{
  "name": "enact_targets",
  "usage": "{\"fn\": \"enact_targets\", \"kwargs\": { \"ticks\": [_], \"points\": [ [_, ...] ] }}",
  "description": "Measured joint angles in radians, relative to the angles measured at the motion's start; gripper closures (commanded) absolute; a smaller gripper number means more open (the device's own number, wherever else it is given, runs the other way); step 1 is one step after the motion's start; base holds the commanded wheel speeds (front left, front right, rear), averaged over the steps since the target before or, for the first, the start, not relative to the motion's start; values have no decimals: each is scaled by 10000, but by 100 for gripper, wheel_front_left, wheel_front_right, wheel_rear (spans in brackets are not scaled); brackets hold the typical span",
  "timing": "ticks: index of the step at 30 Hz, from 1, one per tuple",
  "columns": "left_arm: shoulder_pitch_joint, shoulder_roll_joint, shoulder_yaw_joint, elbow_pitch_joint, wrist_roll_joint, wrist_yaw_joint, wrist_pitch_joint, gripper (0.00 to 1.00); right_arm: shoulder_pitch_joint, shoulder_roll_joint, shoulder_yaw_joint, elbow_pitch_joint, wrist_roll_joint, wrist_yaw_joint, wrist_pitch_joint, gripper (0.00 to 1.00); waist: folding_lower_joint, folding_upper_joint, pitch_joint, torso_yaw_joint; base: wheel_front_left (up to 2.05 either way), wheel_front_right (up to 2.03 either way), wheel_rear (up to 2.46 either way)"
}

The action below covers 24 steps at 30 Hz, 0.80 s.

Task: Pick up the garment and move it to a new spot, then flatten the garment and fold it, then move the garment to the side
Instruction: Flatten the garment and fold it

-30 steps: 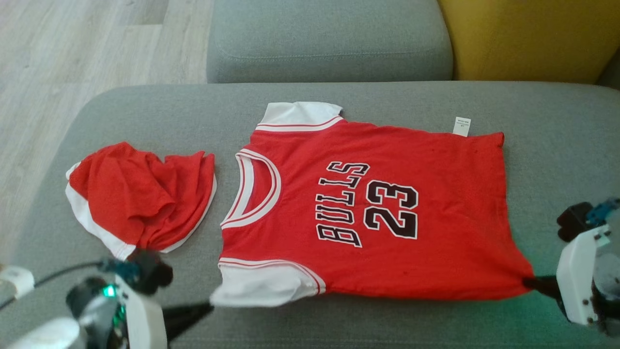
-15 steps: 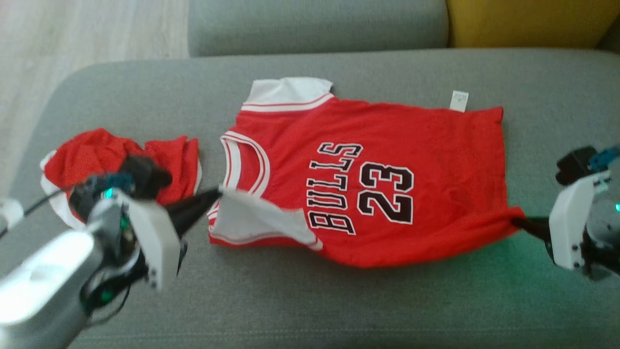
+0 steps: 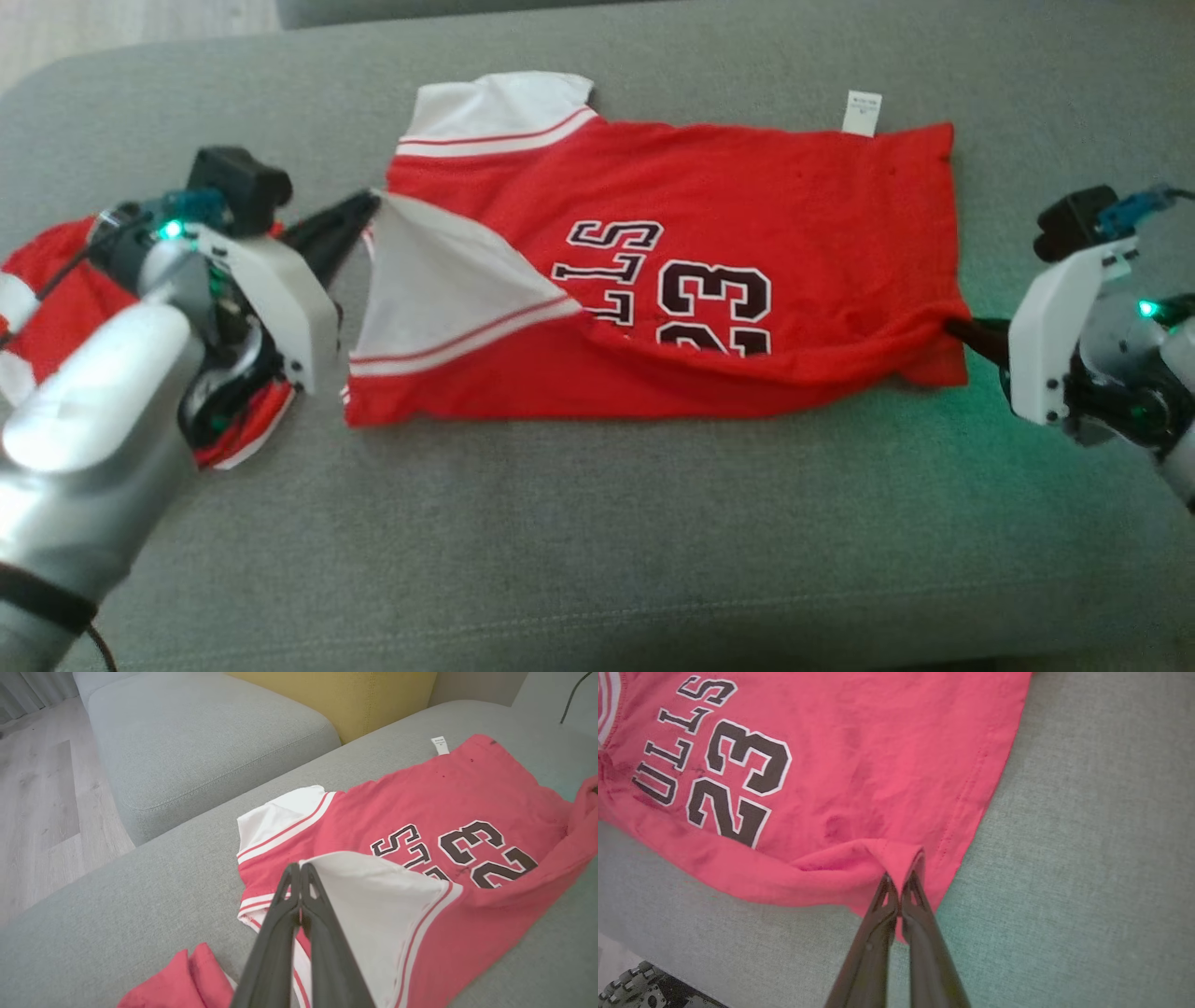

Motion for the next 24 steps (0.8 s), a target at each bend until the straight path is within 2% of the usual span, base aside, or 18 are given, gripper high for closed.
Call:
{"fn": "enact_targets", "kwargs": {
  "ticks": [8, 9, 10, 11, 12, 13, 19, 24],
  "points": [
    [-483, -389, -255, 1300, 54, -13, -479, 100, -521, 430, 215, 581, -138, 0, -458, 100, -1, 0, 335, -259, 0, 0, 0],
    [-528, -466, -313, 1463, 54, -13, -546, 100, -555, 468, 219, 679, -140, 0, -594, 92, -1, 0, 358, -266, 0, 0, 0],
    [-559, -545, -322, 1607, 50, -15, -621, 100, -600, 497, 222, 782, -178, 0, -851, 35, -1, 0, 375, -265, 0, 0, 0],
    [-593, -625, -320, 1776, 12, -46, -711, 100, -659, 539, 194, 938, -207, 0, -1055, 0, -1, 0, 385, -259, 0, 0, 0],
    [-634, -698, -313, 1948, 8, -75, -826, 67, -708, 577, 174, 1078, -184, 0, -1124, 0, -1, 0, 388, -250, 0, 0, 0],
    [-670, -782, -257, 2155, 4, -35, -963, 0, -732, 633, 119, 1216, -144, 0, -1243, 0, -1, 0, 381, -242, 0, 0, 0],
    [-836, -1327, 236, 3039, -140, 571, -2125, 0, -813, 826, -31, 1649, -23, 0, -2303, 0, -2, 0, 219, -171, 0, 0, 0],
    [-680, -1941, 1346, 2911, -755, 1197, -2662, 0, -793, 861, -518, 1958, -545, 0, -4497, 0, -2, 0, -113, -74, 0, 0, 0]
  ]
}}
